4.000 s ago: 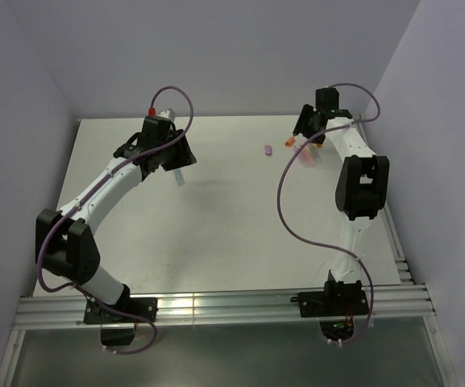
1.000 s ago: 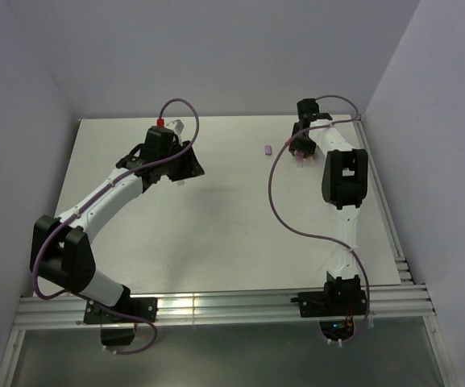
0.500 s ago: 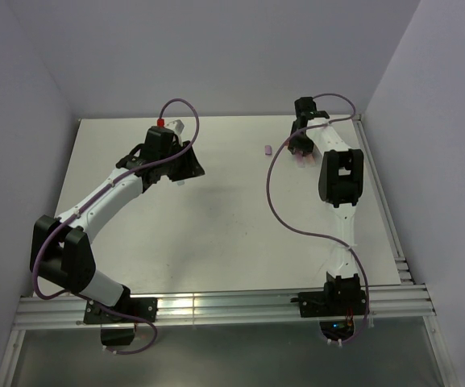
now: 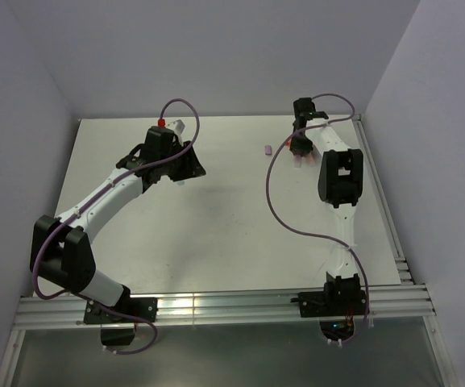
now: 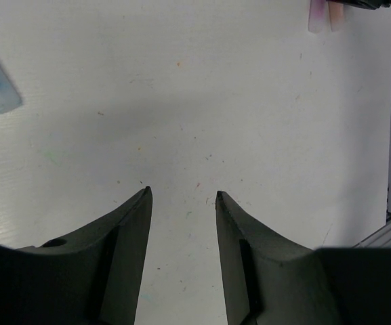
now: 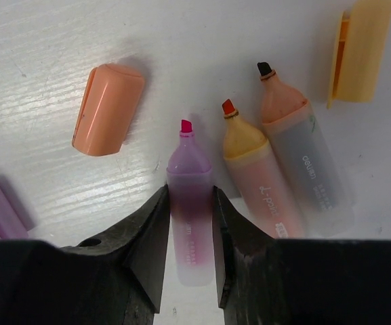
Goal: Insert the pens into the pen caps
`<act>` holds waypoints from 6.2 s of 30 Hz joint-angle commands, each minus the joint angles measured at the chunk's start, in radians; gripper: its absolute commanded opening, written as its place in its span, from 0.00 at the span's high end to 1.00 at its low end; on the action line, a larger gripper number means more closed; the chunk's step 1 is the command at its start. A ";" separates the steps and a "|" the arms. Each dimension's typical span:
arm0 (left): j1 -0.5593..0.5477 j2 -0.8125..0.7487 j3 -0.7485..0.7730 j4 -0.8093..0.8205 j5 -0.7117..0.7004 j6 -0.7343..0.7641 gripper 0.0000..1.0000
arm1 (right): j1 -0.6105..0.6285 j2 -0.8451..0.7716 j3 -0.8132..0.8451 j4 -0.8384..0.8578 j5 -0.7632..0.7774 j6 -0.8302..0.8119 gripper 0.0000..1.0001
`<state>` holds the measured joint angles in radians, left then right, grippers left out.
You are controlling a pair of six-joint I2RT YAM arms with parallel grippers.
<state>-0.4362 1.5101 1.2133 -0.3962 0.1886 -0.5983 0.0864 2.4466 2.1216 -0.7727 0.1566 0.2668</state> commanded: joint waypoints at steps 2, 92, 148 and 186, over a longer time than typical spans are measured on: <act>-0.003 0.002 -0.017 0.083 0.057 -0.012 0.52 | 0.016 -0.072 -0.080 0.007 0.004 0.020 1.00; -0.027 -0.093 -0.322 0.778 0.164 -0.288 0.79 | 0.653 -0.636 -0.341 0.181 -0.132 0.396 1.00; -0.029 -0.281 -0.225 0.381 0.350 -0.086 1.00 | 0.224 -0.067 0.129 -0.016 0.081 0.025 0.44; -0.027 -0.234 -0.245 0.433 0.399 -0.100 1.00 | 0.165 0.103 0.268 -0.014 0.008 0.006 0.41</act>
<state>-0.4644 1.2747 0.9672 -0.0109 0.5613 -0.7139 0.2615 2.5328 2.3108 -0.7910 0.1677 0.2855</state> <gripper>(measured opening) 0.240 0.590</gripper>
